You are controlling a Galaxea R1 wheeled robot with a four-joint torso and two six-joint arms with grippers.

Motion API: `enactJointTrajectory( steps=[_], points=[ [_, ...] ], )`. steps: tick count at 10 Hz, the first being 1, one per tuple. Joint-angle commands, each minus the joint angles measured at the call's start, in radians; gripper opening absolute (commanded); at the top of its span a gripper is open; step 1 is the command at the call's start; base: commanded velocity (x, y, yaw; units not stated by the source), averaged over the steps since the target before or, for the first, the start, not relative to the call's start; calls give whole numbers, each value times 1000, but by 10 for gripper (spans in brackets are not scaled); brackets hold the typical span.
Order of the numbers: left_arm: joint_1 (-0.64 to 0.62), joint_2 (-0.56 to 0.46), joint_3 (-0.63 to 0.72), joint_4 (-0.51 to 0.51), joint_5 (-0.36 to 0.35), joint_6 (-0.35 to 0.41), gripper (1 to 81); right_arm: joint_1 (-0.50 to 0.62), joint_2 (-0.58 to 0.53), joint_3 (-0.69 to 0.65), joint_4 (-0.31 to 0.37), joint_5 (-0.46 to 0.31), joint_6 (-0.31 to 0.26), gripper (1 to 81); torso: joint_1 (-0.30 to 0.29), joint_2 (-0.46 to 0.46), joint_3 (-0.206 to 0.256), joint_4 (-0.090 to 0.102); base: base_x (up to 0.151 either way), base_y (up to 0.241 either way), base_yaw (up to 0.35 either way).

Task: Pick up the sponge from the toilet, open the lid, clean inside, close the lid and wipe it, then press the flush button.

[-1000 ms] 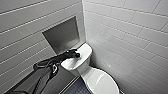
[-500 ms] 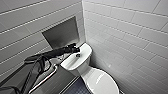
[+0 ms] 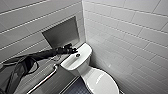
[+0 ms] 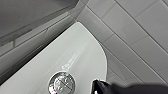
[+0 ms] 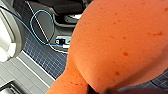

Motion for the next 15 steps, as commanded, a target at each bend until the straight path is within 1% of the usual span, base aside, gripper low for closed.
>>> enactJointTrajectory(
  steps=[1, 3, 5, 7, 10, 11, 13, 15],
  points=[
    [-92, -288, 369, -6, 37, 7, 10, -20, 11, 14, -14, -79, -1, 10, 0, 0, 0, 0, 0, 0, 0],
    [-22, -382, 495, -5, 43, 10, 10, -13, 11, 14, -16, -79, -1, 10, 0, 0, 0, 0, 0, 0, 0],
    [75, -445, 576, 7, 43, 21, 10, -4, 10, 14, -13, -79, -1, 10, 0, 0, 0, 0, 0, 0, 0],
    [199, -490, 646, 67, 42, 23, 10, 5, 11, 14, -11, -82, -1, 10, 0, 0, 0, 0, 0, 0, 0],
    [421, -516, 671, 168, 31, 24, 10, 16, 2, 7, -5, -77, 5, 10, 0, 0, 0, 0, 0, 0, 0],
    [501, -513, 674, 210, 25, 24, 10, 16, -1, 12, -11, -76, 4, 10, 0, 0, 0, 0, 0, 0, 0],
    [647, -448, 631, 328, 0, 23, 10, 37, 5, 14, -16, -77, -2, 10, 0, 0, 0, 0, 0, 0, 0],
    [796, -354, 509, 392, -10, 24, 10, 39, 5, 9, -11, -77, -1, 10, 0, 0, 0, 0, 0, 0, 0]
  ],
)
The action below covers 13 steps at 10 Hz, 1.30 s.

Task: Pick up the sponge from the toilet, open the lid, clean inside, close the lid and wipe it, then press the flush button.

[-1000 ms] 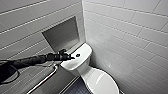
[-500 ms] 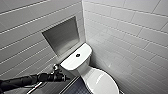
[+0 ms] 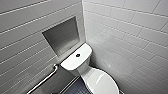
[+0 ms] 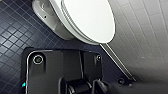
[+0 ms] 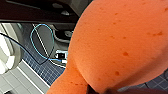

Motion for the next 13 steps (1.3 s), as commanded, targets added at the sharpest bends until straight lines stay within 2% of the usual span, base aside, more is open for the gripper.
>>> enactJointTrajectory(
  steps=[1, 3, 4, 9, 11, 13],
  points=[
    [192, 128, -155, 194, -29, 3, 10, -21, 11, 9, -11, -77, -1, 10, 0, 0, 0, 0, 0, 0, 0],
    [312, 205, -291, 246, -120, 3, 10, -26, 11, 9, -11, -77, 1, 10, 0, 0, 0, 0, 0, 0, 0],
    [364, 246, -358, 255, -140, 3, 10, -23, 11, 7, -14, -77, 1, 10, 0, 0, 0, 0, 0, 0, 0],
    [541, 520, -779, 272, -140, 3, 10, -23, 18, 7, -17, -77, 1, 10, -1, 0, 0, 0, 0, 0, 0],
    [578, 651, -981, 272, -140, 4, 10, -23, 18, 7, -13, -79, 1, 10, -1, 0, 0, 0, 0, 0, 0],
    [596, 735, -1124, 272, -140, 3, 10, -31, 22, 11, -11, -80, 2, 10, -1, -1, 0, 0, 0, 0, 0]
  ],
)
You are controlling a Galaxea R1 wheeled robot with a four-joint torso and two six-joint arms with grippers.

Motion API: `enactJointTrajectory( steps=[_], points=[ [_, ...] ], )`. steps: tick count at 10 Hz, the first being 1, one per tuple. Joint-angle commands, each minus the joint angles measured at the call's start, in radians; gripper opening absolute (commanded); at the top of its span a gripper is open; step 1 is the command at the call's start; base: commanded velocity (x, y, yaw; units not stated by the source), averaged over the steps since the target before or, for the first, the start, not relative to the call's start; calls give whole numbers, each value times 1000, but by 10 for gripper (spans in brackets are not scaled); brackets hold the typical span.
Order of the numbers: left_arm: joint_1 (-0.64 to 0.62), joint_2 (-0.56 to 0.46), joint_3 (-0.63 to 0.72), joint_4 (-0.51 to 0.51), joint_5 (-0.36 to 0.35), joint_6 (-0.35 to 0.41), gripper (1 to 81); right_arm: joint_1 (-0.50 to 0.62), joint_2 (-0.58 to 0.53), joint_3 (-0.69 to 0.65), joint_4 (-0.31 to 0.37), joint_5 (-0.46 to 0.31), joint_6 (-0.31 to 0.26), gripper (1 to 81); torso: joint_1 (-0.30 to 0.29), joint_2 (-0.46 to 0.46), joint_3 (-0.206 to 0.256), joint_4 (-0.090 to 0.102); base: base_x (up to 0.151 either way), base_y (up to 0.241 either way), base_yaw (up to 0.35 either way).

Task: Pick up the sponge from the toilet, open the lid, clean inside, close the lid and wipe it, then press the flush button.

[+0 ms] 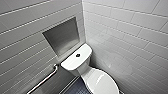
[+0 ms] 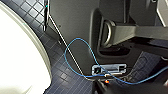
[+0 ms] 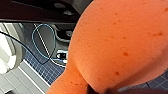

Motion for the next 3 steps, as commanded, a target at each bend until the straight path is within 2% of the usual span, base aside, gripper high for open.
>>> enactJointTrajectory(
  steps=[1, 3],
  points=[
    [86, 182, -246, 22, 54, 2, 10, -30, 23, 6, -11, -80, 2, 10, 0, 0, 0, 0, 0, 0, 0],
    [91, 233, -322, 14, 54, 0, 10, -34, 34, 6, -10, -78, 2, 10, 0, 0, 0, 0, 0, 0, 0]
  ],
)
